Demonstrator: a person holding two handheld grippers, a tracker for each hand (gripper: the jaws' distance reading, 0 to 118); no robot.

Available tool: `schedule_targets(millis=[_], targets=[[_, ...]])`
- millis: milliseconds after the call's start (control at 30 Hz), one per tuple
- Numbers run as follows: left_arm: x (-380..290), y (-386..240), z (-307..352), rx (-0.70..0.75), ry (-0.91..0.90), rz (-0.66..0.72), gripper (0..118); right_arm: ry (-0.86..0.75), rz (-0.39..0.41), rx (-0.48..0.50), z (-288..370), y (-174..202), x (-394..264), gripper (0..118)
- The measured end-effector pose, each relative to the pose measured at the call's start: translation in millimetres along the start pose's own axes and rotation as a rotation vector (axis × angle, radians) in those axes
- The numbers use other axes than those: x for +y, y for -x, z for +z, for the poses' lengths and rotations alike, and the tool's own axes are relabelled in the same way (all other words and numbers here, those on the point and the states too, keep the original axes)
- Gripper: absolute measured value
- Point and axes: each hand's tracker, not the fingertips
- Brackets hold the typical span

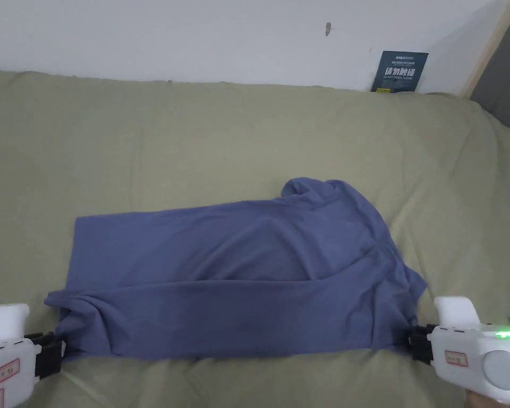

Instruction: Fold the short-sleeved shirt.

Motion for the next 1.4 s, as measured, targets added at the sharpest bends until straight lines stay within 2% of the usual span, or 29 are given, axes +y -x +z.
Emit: schedule_targets(millis=[133, 367, 600, 767, 833, 967, 1000, 1033, 1067, 1100, 1133, 1200, 1233, 1333, 1367, 1400], targets=[[0, 2, 10, 0.002, -0.009, 0.002, 1, -0.026, -0.032, 0.039, 21, -7, 6, 9], [11, 2, 59, -0.010, -0.054, -0.020, 1, -0.135, -0.091, 0.105, 96, -28, 19, 9], [-8, 17, 103, -0.012, -0.039, -0.024, 1, -0.139, -0.077, 0.147, 154, -32, -10, 9], [-49, 25, 104, 0.017, 0.023, -0.011, 1, -0.037, -0.044, 0.136, 151, -14, -71, 9], [-66, 31, 94, 0.011, 0.055, 0.021, 1, 0.002, -0.096, 0.153, 138, -13, -93, 9], [-88, 34, 73, 0.024, 0.082, 0.037, 2, -0.002, -0.134, 0.108, 114, -10, -115, 10], [-91, 36, 72, 0.007, 0.057, 0.045, 5, -0.014, -0.148, 0.113, 111, -11, -117, 24], [-94, 38, 76, -0.040, -0.004, 0.055, 12, -0.011, -0.170, 0.105, 102, -18, -118, 57], [-94, 39, 84, -0.020, -0.019, 0.062, 38, 0.010, -0.184, 0.096, 105, -19, -117, 94], [-93, 38, 92, -0.015, -0.028, 0.053, 93, 0.007, -0.179, 0.100, 113, -18, -117, 118], [-92, 36, 103, -0.003, -0.051, 0.016, 118, -0.067, -0.171, 0.116, 130, -14, -117, 118], [-91, 28, 130, 0.014, -0.205, -0.062, 118, -0.163, -0.133, 0.127, 159, -5, -111, 118], [-98, 28, 140, 0.037, -0.165, -0.040, 118, -0.192, -0.117, 0.136, 170, 3, -107, 118], [-104, 20, 154, 0.027, -0.223, -0.032, 118, -0.259, -0.100, 0.162, 191, 25, -102, 118], [-94, 12, 159, 0.038, -0.233, -0.037, 116, -0.267, -0.095, 0.182, 193, 33, -100, 115], [-92, 9, 158, 0.044, -0.236, -0.043, 107, -0.274, -0.096, 0.216, 193, 39, -99, 98]])
